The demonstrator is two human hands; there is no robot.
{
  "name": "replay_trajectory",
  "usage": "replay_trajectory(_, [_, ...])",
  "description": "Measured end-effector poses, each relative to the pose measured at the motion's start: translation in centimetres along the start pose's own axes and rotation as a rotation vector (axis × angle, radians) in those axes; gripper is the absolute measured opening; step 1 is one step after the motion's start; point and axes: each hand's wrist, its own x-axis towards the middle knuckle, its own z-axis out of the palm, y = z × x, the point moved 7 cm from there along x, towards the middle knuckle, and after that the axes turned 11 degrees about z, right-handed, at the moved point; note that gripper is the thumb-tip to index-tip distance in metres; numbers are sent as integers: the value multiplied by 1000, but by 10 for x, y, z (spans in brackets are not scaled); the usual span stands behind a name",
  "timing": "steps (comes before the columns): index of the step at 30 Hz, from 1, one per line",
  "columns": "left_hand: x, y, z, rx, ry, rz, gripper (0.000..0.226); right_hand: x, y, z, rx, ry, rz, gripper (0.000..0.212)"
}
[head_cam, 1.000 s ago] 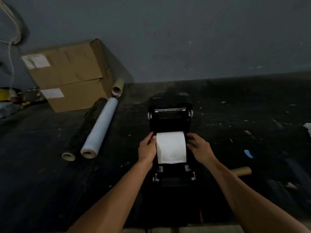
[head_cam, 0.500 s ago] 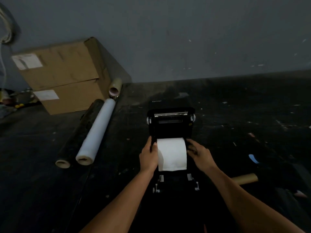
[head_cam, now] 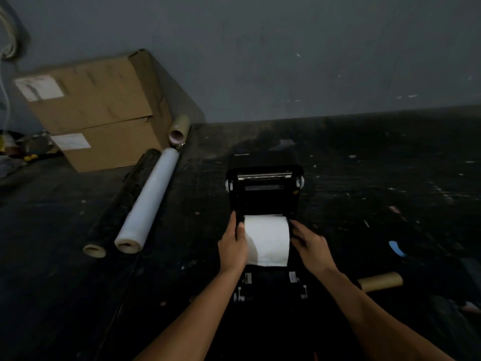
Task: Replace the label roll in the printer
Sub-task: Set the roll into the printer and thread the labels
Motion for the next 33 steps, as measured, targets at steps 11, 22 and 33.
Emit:
replay_trajectory(11, [-15, -2, 2, 106, -74, 25, 46, -5, -5, -1, -88, 2, -22, 54])
replay_trajectory(22, [-11, -4, -17, 132, -26, 45, 50, -25, -10, -21, -8, 118, 143, 38])
replay_trajectory(33, [-36, -21, -13, 210, -234, 81, 74, -53, -6, -7, -218, -17, 209, 64])
